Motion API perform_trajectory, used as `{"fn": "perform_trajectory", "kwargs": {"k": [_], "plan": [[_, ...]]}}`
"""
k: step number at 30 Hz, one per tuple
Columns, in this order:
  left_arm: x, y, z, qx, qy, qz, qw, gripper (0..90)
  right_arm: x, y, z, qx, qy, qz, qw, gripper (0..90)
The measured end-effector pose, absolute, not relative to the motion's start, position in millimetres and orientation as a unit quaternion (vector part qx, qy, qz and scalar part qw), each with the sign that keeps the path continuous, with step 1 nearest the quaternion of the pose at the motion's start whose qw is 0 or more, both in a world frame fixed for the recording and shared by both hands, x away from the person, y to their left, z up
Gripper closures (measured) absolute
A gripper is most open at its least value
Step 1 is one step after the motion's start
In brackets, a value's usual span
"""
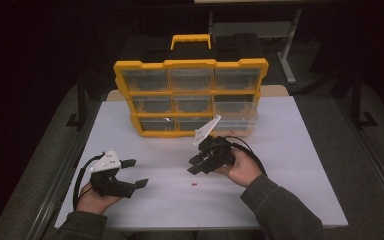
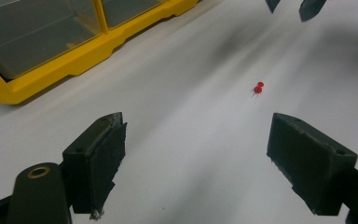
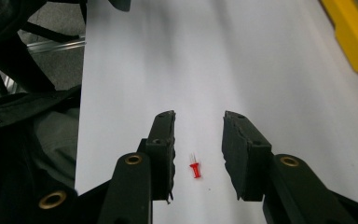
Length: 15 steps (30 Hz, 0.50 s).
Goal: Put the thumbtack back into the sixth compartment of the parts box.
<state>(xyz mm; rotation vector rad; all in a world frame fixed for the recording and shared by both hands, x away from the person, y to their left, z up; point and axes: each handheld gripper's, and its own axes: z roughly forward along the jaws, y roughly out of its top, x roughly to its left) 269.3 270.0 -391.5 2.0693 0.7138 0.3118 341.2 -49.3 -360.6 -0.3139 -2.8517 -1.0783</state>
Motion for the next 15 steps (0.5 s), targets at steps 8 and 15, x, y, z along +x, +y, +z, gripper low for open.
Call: {"fn": "perform_trajectory", "kwargs": {"k": [8,15], "plan": [[269.1,271.1,-391.1,0.837,0.29,0.125,0.447,18.9,340.6,-47.1,-377.9,-0.103,-0.93,-0.349,0.043,62.9],[269.3,270.2,-392.3,0.835,0.29,0.126,0.451,18.9,338.4,-44.2,-393.4,-0.112,-0.933,-0.338,0.048,63.3]]}}
